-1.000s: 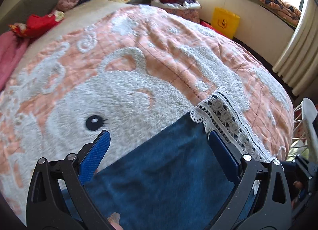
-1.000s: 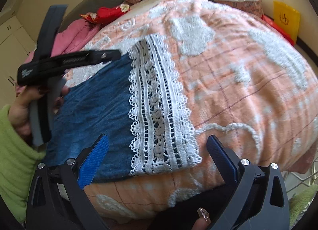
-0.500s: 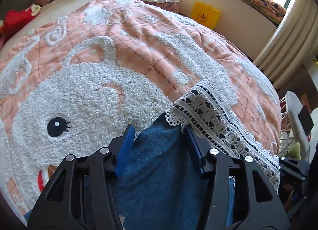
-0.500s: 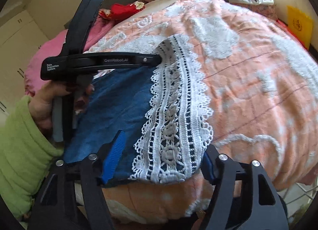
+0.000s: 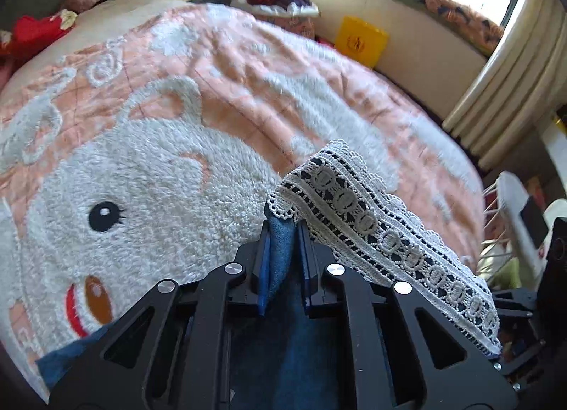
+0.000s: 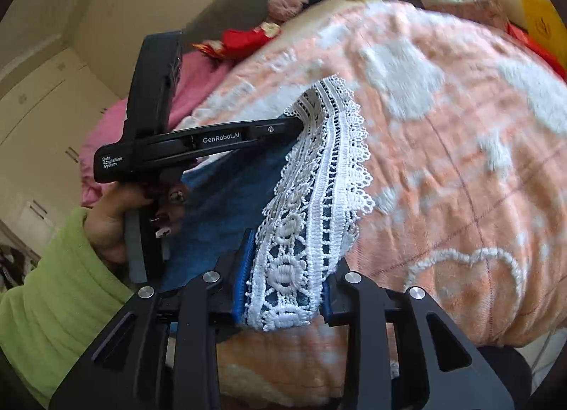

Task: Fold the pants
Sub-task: 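Lift the lace-trimmed end and fold it over the pants with both grippers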

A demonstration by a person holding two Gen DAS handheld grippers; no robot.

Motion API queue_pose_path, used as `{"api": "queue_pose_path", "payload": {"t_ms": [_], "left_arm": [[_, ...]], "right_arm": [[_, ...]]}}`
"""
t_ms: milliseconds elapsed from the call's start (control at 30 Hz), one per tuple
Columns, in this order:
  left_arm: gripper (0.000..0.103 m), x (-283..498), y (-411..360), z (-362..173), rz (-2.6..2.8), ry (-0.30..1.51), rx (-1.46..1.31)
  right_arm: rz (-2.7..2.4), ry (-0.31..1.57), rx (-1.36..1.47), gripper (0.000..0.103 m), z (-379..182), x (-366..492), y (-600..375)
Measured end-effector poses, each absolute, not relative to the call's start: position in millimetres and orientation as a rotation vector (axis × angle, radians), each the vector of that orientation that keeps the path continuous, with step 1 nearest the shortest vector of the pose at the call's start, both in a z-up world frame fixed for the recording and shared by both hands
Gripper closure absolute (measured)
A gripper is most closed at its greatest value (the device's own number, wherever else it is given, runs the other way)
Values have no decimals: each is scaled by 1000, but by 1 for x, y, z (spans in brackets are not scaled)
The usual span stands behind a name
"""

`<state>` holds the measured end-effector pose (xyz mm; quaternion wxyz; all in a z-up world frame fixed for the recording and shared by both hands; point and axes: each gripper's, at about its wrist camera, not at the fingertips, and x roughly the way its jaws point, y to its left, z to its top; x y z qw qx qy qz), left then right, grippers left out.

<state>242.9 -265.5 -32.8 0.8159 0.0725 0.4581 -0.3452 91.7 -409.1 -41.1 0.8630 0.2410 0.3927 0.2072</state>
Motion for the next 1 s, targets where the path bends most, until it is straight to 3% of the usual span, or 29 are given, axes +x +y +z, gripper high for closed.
{"api": "queue_pose_path", "payload": {"t_ms": [433,667,1000], "left_arm": [[96,216,-153,23,-635,861,-20],[96,204,-91,12,-569,876,-107],[94,193,-30,-14,-440,906,-158]], "right_arm": [[638,738,337,74,28,86,-327],[739,760,202,74,43,92,-258],[791,822,10,74,24,83,-186]]}}
